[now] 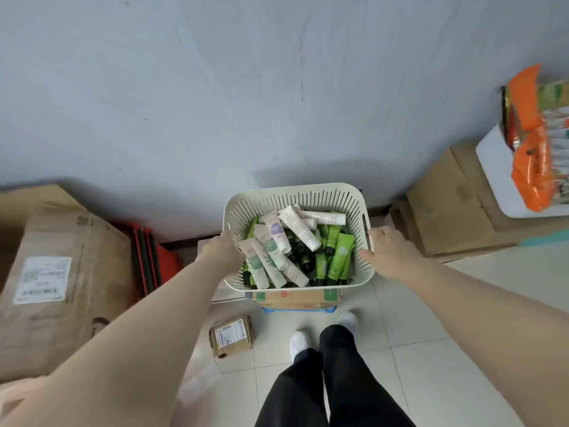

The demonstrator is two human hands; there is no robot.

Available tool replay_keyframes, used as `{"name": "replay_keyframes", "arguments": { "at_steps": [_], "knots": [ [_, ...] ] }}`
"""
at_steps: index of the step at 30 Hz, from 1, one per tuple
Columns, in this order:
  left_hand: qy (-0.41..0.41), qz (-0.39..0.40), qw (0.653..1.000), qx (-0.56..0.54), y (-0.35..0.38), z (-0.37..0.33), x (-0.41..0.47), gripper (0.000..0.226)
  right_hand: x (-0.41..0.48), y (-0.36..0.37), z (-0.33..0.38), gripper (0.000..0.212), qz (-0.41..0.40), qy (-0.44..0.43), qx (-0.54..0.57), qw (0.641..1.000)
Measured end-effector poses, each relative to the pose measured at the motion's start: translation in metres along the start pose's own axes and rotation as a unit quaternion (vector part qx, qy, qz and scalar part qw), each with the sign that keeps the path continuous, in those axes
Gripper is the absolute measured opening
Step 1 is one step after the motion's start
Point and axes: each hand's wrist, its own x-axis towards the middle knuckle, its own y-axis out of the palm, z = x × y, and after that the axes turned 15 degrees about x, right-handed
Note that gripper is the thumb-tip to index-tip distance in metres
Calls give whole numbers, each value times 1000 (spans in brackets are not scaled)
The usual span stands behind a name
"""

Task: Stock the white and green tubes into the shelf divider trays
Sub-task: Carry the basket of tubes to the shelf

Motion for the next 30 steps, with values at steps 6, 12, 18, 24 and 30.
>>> {"name": "replay_keyframes", "arguments": {
  "at_steps": [6,12,18,24,30],
  "knots": [
    [-62,11,997,-44,6,-3,22,61,35,4,-6,53,7,-17,25,1000],
    [-88,26,992,-82,18,-6,60,70,65,16,-11,71,10,12,112,994],
    [-115,7,974,-195,30,-5,86,47,80,34,-8,80,-29,59,227,972],
    [-110,51,904,-409,39,6,91,67,87,55,-6,89,-75,97,306,944],
    [-112,38,884,-453,25,-6,85,73,71,60,0,87,-120,99,337,929]
  ]
}}
